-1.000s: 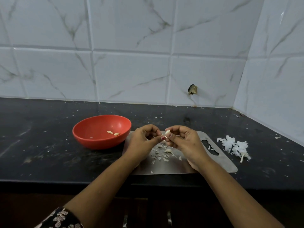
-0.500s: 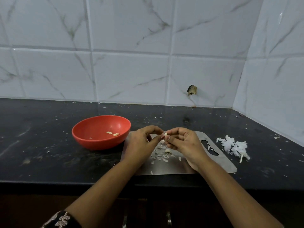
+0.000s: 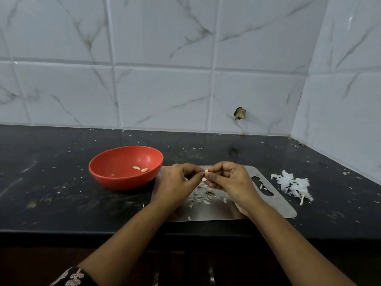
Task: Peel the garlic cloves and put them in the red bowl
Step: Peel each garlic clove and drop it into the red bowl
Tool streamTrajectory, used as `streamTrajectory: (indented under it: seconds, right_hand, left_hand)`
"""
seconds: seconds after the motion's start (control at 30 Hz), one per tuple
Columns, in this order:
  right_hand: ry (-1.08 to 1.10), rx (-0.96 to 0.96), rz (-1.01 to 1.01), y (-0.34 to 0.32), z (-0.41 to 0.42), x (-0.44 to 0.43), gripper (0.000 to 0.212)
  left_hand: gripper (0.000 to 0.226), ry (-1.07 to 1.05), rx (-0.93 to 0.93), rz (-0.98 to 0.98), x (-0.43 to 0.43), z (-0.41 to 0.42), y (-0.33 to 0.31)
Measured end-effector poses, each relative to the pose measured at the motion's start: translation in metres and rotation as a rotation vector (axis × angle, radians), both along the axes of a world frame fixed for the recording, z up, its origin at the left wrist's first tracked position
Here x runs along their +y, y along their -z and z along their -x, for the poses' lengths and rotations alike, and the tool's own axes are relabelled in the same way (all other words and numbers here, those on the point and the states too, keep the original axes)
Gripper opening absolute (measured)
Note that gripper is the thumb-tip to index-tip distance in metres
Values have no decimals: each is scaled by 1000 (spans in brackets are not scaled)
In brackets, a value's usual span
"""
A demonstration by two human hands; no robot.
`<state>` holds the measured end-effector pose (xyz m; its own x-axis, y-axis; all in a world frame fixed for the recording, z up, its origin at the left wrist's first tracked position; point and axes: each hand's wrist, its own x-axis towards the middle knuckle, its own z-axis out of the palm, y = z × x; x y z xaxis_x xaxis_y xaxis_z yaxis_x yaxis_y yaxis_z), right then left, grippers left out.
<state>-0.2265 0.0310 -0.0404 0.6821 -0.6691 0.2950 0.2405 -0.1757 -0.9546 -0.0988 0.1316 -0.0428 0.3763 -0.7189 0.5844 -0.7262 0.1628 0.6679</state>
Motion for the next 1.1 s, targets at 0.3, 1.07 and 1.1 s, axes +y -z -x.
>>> streamTrajectory:
  seconds: [0.3, 1.07, 1.1]
  right_hand:
    - [-39, 18, 19, 0, 0, 1, 9]
    - [11, 142, 191, -24, -16, -6, 17]
    - [20, 148, 264, -32, -24, -5, 17]
  left_hand:
    - [29, -136, -17, -14, -3, -2, 5]
    - [30, -320, -247, -416, 13, -22, 5]
    - [29, -308, -288, -420, 14, -21, 7]
